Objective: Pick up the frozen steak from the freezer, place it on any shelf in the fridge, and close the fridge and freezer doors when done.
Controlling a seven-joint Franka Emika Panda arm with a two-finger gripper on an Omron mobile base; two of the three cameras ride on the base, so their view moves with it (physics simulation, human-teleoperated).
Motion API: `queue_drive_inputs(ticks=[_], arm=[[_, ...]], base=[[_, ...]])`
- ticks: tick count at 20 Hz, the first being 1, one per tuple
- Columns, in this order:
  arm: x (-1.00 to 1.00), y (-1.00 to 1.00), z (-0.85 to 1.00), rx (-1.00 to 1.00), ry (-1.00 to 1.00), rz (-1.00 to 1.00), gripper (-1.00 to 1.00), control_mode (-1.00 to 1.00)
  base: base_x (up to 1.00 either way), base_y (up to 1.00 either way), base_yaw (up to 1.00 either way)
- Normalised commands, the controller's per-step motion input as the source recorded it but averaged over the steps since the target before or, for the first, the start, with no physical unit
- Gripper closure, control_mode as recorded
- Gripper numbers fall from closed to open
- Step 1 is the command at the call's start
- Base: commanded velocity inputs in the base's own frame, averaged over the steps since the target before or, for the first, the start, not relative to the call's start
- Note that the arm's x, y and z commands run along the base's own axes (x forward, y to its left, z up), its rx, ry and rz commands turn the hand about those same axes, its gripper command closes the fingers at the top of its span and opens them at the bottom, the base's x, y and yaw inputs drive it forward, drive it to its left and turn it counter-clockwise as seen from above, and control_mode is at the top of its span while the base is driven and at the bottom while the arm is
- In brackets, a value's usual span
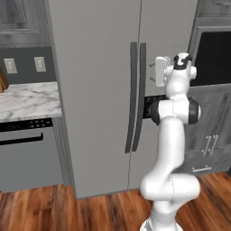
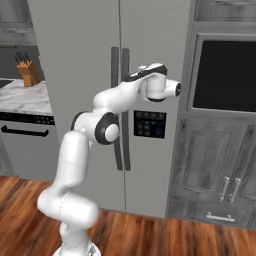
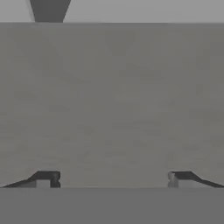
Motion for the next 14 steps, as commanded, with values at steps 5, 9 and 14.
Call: queue_drive_inputs(ticks=[5, 9, 14], arm=[[0.55, 0.09, -0.01, -0.02, 0.0, -0.01, -1.0, -1.0], [0.04, 0.0, -0.01, 0.0, 0.0, 0.0, -1.0, -1.0], [0.0, 0.0, 0.0, 0.0, 0.0, 0.0, -1.0, -1.0]], base=[[0.0, 0.0, 0.0], [0.0, 0.0, 0.0], [0.0, 0.0, 0.0]])
